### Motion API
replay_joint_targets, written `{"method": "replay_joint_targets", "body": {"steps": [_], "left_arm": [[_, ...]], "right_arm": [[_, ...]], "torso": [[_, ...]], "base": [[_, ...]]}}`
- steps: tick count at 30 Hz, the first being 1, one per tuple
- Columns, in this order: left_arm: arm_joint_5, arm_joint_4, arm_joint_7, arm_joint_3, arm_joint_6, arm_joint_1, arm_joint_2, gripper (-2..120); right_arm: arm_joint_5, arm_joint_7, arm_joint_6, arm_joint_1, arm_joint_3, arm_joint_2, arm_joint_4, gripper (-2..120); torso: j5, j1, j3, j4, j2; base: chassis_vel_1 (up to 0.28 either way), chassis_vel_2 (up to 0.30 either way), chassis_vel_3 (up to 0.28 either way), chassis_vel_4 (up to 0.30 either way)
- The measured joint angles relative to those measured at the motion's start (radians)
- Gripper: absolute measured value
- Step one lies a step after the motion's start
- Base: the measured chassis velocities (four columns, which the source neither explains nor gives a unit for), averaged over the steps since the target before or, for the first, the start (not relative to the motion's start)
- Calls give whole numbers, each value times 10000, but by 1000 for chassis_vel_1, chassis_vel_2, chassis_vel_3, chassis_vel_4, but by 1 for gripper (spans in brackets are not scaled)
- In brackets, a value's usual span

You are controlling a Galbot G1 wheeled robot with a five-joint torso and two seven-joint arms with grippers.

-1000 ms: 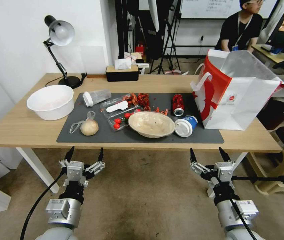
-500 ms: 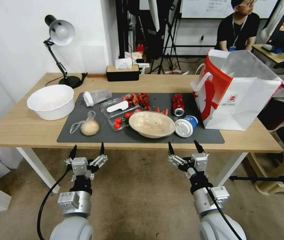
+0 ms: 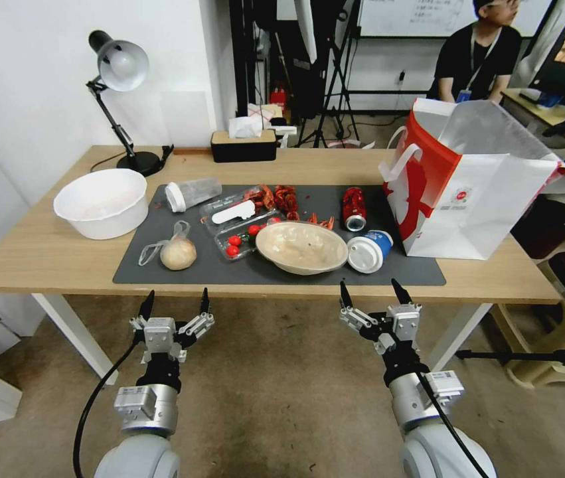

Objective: Pick up the trash from the table and place it into the takeout bag.

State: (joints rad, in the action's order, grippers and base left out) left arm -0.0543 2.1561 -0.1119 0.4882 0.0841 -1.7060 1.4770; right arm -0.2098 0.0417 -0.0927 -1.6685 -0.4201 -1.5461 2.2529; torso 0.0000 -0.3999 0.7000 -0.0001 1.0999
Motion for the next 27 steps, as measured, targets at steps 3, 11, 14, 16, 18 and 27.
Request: {"method": "replay_joint_targets", "body": {"steps": [3,11,14,16,18,27], "left_arm": [[-4,0,3,45,30,-54,-15,100],[59,70,-41,196,116,-156,-74,100],[78,116,-46,236,91,-164,-111,100],[78,123,-46,261,81,-163,-129,100],[75,123,-47,271,81,-163,-135,100],[72,124,-54,324,85,-184,-145,100]], "right_arm": [[-1551,-139,-280,117,30,72,168,100],[-5465,-1374,-543,855,91,218,416,100],[-7035,-2153,-759,1169,115,255,514,100],[-7869,-2557,-930,1330,116,273,566,100],[-8423,-2834,-1064,1431,114,286,588,100],[-10442,-4228,-1493,1932,157,247,605,100]], "torso": [[-1,1,0,0,0],[0,0,0,1,1],[0,0,0,0,1],[0,0,0,0,1],[-1,0,0,1,1],[0,0,0,1,1]], "base": [[0,0,0,0],[0,0,0,0],[0,0,0,0],[0,0,0,0],[0,0,0,0],[0,0,0,0]]}}
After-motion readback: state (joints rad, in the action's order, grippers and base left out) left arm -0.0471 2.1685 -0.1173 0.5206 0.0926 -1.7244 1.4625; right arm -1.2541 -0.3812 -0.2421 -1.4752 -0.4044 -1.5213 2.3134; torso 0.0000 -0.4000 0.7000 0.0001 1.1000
